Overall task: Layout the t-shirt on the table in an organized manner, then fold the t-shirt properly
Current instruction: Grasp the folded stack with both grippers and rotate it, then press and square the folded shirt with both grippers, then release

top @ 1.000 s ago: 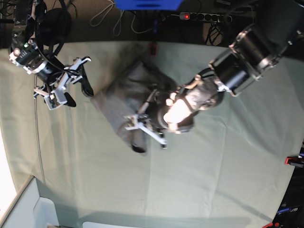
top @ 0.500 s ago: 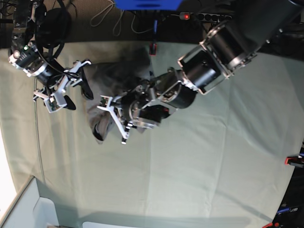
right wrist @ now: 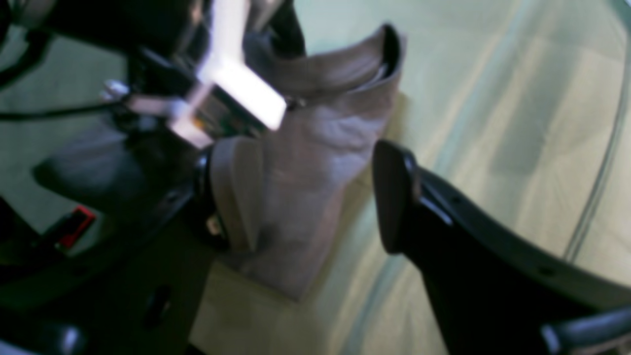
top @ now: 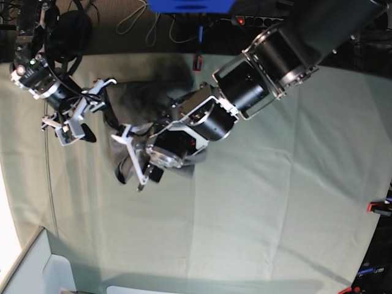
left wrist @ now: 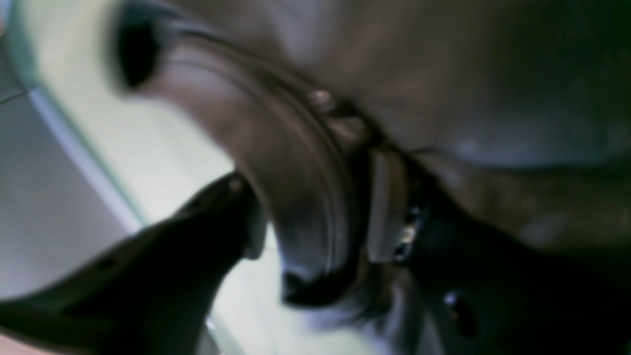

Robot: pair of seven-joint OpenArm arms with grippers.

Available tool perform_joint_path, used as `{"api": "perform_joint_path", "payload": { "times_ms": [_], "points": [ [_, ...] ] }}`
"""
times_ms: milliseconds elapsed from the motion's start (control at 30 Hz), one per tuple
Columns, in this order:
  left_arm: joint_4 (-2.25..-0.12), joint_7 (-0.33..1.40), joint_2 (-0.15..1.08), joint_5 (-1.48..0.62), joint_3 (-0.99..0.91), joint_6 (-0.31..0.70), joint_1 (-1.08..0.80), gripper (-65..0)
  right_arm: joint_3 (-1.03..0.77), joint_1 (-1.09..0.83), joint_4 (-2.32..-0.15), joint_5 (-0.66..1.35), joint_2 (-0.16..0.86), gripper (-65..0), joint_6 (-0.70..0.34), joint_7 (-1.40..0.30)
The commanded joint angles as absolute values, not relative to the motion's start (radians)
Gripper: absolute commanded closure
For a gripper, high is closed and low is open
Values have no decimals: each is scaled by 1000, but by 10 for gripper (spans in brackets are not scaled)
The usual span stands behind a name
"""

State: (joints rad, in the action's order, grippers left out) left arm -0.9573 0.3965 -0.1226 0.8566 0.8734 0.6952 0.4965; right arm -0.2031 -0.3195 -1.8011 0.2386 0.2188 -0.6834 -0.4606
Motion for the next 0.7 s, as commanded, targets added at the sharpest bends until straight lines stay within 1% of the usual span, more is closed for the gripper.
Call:
{"api": "perform_joint_path", "payload": {
  "times_ms": [0, 100, 167, 267, 333, 467, 667],
  "points": [
    [-995, 397, -140, 852, 871, 679, 527, -336, -205, -315, -1817, 255, 226, -367, -698, -437],
    [-1029, 397, -140, 857, 871, 687, 527, -396, -206, -318, -1817, 255, 226, -367, -698, -437],
    [-1047, 397, -116, 854, 869, 687, 527, -417, -206, -321, -1817, 255, 226, -367, -698, -437],
    [-1101, 397, -84, 852, 863, 687, 526, -419, -208, -323, -1817, 255, 226, -367, -698, -437],
    [-1144, 397, -64, 852, 816, 687, 521, -419, -208, -325, -1817, 255, 226, -366, -698, -437],
    [-1221, 397, -56, 852, 682, 687, 483, -419, -208, -340, -1817, 255, 223, -366, -698, -437],
    [-1303, 390, -64, 851, 383, 687, 383, -419, -171, -348, -1819, 255, 203, -365, -698, -437]
  ]
}}
